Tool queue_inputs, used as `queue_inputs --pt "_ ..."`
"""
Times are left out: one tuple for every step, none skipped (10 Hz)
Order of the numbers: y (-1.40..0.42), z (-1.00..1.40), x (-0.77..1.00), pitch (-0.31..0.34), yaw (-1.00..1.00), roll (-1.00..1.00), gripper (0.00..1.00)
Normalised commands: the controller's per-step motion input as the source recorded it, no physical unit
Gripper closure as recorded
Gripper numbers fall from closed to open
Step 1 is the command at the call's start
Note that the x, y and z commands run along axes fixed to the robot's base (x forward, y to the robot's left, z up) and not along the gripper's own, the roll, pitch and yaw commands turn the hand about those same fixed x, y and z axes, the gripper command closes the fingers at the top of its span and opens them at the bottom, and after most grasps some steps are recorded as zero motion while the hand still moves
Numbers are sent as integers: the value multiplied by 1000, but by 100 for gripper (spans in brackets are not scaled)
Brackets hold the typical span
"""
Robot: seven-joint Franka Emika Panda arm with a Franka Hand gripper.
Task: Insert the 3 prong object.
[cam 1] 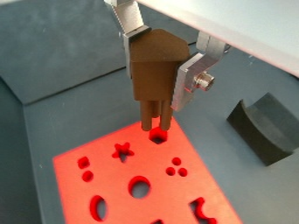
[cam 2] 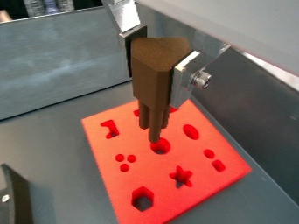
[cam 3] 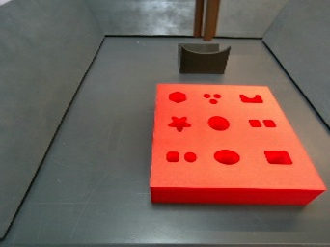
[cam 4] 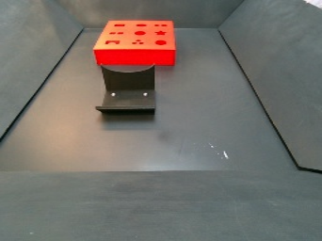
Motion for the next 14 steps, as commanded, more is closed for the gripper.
queue_inputs --pt "103 -80 843 259 0 434 100" --pt "20 -240 760 336 0 329 100" --pt "14 -311 740 350 -20 274 100" --pt "0 -380 680 374 -97 173 100" --pt "0 -437 700 361 -106 140 100" --pt "23 -463 777 344 -71 147 100" --pt "0 -326 597 430 -123 91 100" --pt "14 -257 426 469 -249 21 100" --pt "31 -286 434 444 -260 31 100" --pt "86 -357 457 367 -323 59 100" --pt "134 -151 723 84 -417 -34 100" --pt "280 -209 889 20 -377 -96 100" --pt "383 -186 806 0 -314 -151 100" --pt "226 -160 594 0 -97 -77 100"
